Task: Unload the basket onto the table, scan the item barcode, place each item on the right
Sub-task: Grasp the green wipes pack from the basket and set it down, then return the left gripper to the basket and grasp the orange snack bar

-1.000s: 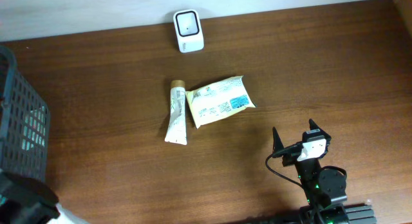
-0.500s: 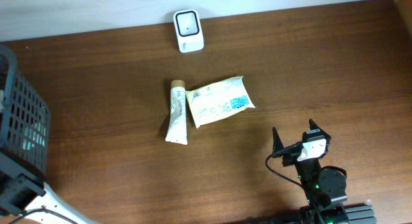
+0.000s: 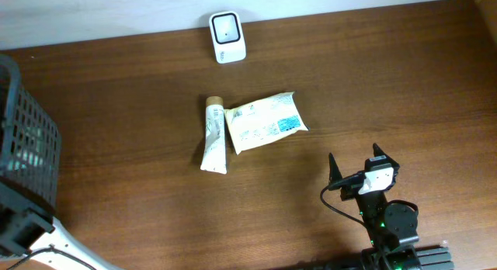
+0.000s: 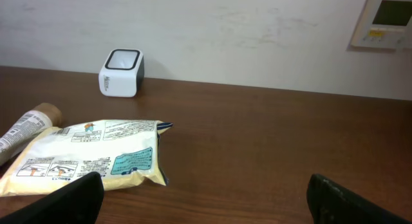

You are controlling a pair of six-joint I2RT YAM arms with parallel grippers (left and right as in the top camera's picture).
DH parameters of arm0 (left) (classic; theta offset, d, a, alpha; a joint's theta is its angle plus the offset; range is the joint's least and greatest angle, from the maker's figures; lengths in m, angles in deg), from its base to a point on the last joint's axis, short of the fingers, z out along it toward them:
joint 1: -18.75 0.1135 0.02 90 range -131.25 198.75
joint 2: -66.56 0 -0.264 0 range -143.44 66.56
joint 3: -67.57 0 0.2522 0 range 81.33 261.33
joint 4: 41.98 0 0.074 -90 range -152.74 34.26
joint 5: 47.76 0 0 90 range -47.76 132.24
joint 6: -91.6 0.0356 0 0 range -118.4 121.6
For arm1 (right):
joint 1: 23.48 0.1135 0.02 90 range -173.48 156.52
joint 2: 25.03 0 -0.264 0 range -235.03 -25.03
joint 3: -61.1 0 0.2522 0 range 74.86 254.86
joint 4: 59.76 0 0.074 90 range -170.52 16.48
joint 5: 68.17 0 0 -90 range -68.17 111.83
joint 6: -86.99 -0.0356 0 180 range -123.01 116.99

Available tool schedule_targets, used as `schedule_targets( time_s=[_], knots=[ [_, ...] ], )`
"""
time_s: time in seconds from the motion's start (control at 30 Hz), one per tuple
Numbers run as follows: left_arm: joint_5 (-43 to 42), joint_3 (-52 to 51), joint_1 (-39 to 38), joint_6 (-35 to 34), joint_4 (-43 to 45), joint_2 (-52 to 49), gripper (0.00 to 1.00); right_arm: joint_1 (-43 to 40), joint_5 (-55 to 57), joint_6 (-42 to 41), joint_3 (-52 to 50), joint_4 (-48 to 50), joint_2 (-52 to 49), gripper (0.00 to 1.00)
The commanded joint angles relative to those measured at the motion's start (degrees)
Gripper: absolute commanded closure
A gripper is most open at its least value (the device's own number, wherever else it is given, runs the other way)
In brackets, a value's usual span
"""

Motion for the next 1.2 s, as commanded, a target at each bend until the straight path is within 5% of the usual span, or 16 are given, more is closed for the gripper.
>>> schedule_targets(
  time_s=[0.0,0.23,0.37,0.47,0.6,0.87,0.93,1.0,1.03,1.17],
  knots=[
    [0.92,11.15,-0.22,-9.68,-2.54,7.32,1.00,0.37,0.13,-0.22,-0.48,-0.13,0.37,0.01],
    [-4.44,19.41,-3.21,-16.41,-6.64,24.52,1.00,0.37,0.13,-0.22,-0.48,-0.13,0.37,0.01],
    [-4.17,19.41,-12.31,-16.37,-12.70,29.03,1.00,0.37,0.13,-0.22,-0.48,-0.15,0.37,0.01],
    [3.72,16.11,-24.41,-16.20,-18.67,28.30,1.00,0.37,0.13,-0.22,-0.48,-0.13,0.37,0.01],
    [5.40,-2.62,-37.64,-16.20,-13.29,28.09,1.00,0.37,0.13,-0.22,-0.48,-0.15,0.37,0.01],
    [3.26,-46.25,-48.48,-21.68,20.00,28.09,0.97,0.37,0.13,-0.22,-0.48,-0.15,0.37,0.01],
    [3.26,-53.27,-49.99,-24.17,27.19,28.09,0.84,0.37,0.13,-0.22,-0.48,-0.13,0.37,0.01],
    [3.28,-55.43,-50.66,-24.76,29.83,28.09,0.46,0.37,0.13,-0.22,-0.48,-0.15,0.37,0.01],
    [3.26,-55.32,-50.71,-24.76,30.34,28.11,0.36,0.37,0.13,-0.22,-0.48,-0.13,0.37,0.01],
    [4.42,-48.30,-50.51,-24.41,28.68,29.24,0.21,0.37,0.13,-0.22,-0.48,-0.13,0.37,0.01]
  ],
)
